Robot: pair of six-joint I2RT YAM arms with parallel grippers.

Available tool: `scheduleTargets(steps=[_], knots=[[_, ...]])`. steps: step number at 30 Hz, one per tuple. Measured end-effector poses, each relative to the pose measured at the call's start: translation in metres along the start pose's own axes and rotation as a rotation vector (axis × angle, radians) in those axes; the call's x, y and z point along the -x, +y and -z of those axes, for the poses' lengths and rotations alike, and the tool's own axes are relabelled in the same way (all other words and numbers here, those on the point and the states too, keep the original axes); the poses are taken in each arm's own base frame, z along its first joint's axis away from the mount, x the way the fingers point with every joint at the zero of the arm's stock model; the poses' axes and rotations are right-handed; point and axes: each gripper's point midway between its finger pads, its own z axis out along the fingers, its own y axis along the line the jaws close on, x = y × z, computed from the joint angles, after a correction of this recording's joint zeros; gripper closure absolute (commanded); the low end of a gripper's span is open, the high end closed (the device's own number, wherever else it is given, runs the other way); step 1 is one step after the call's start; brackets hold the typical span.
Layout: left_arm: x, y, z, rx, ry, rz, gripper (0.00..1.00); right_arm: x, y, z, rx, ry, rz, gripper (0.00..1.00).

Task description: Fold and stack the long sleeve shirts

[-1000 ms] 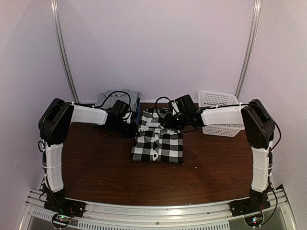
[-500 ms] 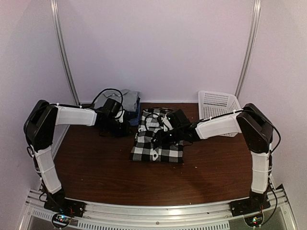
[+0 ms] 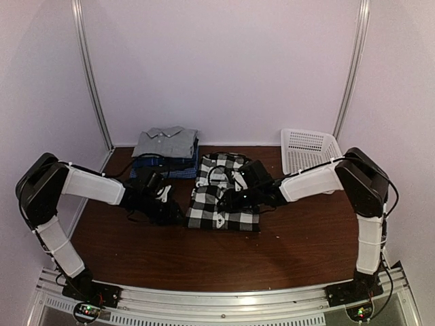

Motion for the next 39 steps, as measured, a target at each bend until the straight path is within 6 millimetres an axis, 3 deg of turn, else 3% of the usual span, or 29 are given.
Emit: scheduleTargets(steps=[9, 15, 20, 24, 31, 35, 39], knots=[[-0.009, -0.005, 0.003, -0.048, -0.013, 0.027, 0.61, 0.001, 0.019, 0.076, 0.008, -0.1, 0.019, 0.66], [-0.017, -0.011, -0.001, -0.078, -0.007, 0.033, 0.64, -0.039, -0.008, 0.105, -0.035, -0.099, -0.036, 0.68], [-0.019, -0.016, -0.003, -0.098, -0.009, 0.042, 0.68, -0.074, -0.033, 0.116, -0.077, -0.077, -0.097, 0.69], [-0.018, -0.02, -0.003, -0.108, -0.016, 0.045, 0.73, -0.089, -0.045, 0.117, -0.094, -0.063, -0.13, 0.72], [-0.018, -0.021, -0.004, -0.111, -0.016, 0.061, 0.87, -0.078, -0.045, 0.122, -0.114, -0.11, -0.143, 0.76], [-0.021, -0.021, -0.007, -0.108, -0.008, 0.067, 1.0, -0.065, -0.039, 0.124, -0.116, -0.14, -0.139, 0.76], [-0.022, -0.023, -0.008, -0.109, -0.006, 0.069, 1.0, -0.061, -0.036, 0.124, -0.115, -0.148, -0.133, 0.77]])
